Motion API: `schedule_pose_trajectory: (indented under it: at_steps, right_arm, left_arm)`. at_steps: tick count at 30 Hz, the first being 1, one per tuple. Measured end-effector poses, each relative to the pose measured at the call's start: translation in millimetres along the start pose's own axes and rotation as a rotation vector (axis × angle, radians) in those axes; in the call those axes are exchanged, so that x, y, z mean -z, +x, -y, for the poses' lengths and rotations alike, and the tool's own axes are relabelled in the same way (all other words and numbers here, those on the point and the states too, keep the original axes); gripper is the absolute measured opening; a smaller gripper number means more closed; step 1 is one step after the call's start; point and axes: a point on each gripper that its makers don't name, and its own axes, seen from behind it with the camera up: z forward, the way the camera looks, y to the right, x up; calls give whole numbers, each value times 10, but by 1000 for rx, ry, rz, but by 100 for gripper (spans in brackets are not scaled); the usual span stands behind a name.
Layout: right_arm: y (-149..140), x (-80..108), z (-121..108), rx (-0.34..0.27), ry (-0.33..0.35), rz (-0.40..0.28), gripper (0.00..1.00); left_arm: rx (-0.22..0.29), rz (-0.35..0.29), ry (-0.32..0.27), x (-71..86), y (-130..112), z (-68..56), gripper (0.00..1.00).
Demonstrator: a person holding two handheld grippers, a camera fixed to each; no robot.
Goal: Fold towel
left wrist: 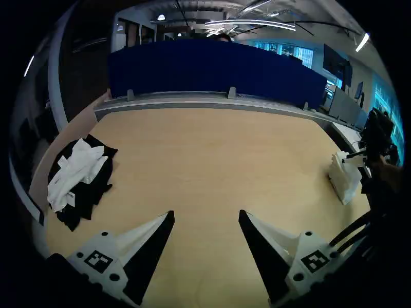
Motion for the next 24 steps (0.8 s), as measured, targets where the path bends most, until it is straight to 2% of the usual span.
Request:
schedule_pose_trajectory:
  at_steps: [11,20,24]
  right_arm:
    - [192,465,34,-2,-43,-96,91]
    - [356,904,80,-39,-104,-238,91]
    - [503,1133,86,-72,-138,-336,91]
  left_arm:
    - [-8,-17,-14,11,51,10,93]
    - [-11,-39,-27,19,125,26,93]
    - [-7,-52,-31,35,175,30,93]
